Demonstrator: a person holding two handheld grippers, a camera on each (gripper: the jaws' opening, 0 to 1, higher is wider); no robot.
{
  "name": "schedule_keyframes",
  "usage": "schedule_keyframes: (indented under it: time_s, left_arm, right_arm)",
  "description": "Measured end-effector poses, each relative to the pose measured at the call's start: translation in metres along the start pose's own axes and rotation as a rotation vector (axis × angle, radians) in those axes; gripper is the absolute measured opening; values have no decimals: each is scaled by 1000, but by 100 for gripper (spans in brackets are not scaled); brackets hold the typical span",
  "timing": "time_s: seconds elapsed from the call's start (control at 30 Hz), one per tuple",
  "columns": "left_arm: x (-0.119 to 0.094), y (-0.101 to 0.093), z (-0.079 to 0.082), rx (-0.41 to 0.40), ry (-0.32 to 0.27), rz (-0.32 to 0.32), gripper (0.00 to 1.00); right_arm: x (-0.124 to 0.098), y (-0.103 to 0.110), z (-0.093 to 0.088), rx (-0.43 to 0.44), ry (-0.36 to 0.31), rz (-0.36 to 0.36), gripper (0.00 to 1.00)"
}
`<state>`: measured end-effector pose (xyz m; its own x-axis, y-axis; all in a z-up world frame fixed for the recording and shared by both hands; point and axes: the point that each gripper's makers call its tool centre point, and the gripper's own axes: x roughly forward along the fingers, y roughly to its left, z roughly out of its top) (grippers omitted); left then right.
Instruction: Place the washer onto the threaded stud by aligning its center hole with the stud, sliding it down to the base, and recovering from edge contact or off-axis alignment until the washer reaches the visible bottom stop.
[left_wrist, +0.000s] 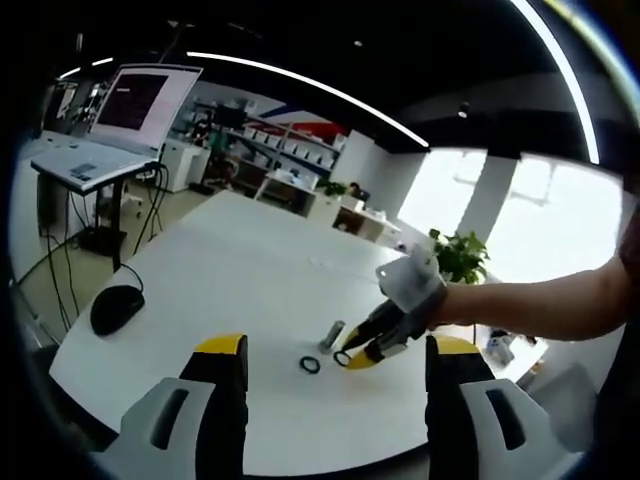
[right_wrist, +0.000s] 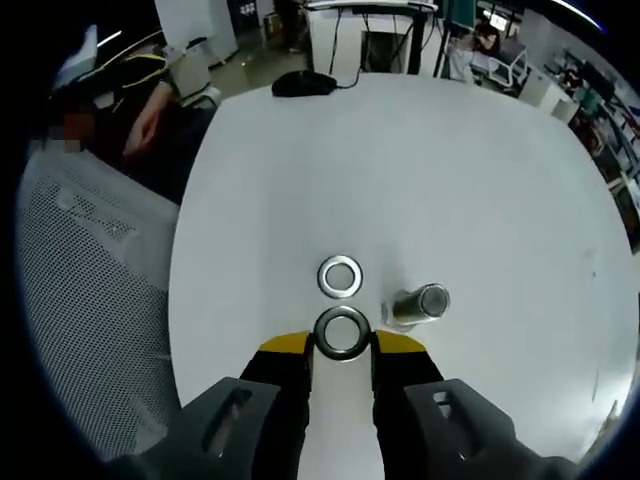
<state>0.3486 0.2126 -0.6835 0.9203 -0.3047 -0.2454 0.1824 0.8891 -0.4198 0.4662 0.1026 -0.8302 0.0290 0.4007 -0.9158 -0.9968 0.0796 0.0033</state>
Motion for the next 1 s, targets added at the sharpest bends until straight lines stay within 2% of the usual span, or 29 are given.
schedule_keyframes:
  time_s: [0.33, 0.53, 0.8, 1.0]
  left_arm:
    - [0, 0, 0, 3, 3, 1, 71]
    - [0, 0, 1, -2, -3, -1, 71]
    - [0, -1, 0, -2, 0, -2, 71]
    - [0, -2, 0, 6, 1, -9, 71]
  right_arm:
    - [-30, -12, 13, -7, -9, -30, 23]
    - [-39, -23, 21, -18, -15, -62, 23]
    - [-34, -38, 27, -23, -10, -90, 23]
    - [-27, -39, 28, -32, 5, -83, 23]
